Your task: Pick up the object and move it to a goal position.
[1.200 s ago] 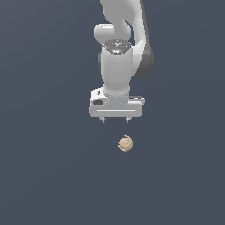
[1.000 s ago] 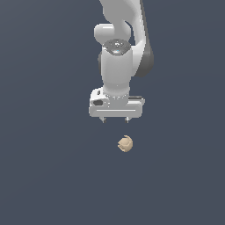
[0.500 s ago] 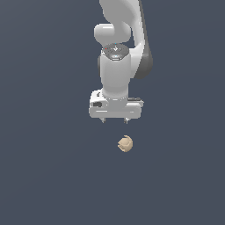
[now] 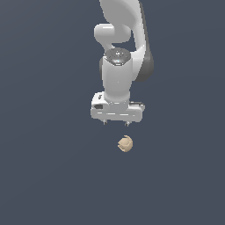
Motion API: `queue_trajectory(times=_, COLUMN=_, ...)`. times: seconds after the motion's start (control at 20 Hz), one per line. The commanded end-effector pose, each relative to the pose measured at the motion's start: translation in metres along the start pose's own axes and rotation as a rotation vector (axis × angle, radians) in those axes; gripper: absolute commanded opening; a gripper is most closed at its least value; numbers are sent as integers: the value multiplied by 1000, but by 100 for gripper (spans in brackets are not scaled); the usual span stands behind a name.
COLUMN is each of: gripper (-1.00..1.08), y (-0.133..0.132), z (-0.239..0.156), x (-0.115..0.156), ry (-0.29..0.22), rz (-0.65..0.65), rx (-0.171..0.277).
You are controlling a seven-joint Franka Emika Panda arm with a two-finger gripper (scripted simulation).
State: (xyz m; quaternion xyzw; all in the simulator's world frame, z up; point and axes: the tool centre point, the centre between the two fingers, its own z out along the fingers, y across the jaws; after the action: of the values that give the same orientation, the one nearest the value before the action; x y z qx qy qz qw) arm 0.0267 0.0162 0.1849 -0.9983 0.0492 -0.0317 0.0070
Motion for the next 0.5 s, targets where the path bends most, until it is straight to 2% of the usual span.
queue_trajectory(times=0.0, gripper=100, y=-3, z=5, x=2, ry=-4, rz=34, rx=0)
queue_trajectory(times=0.45, gripper=100, y=-19, z=32, x=10, ry=-23, rz=222, rx=-4)
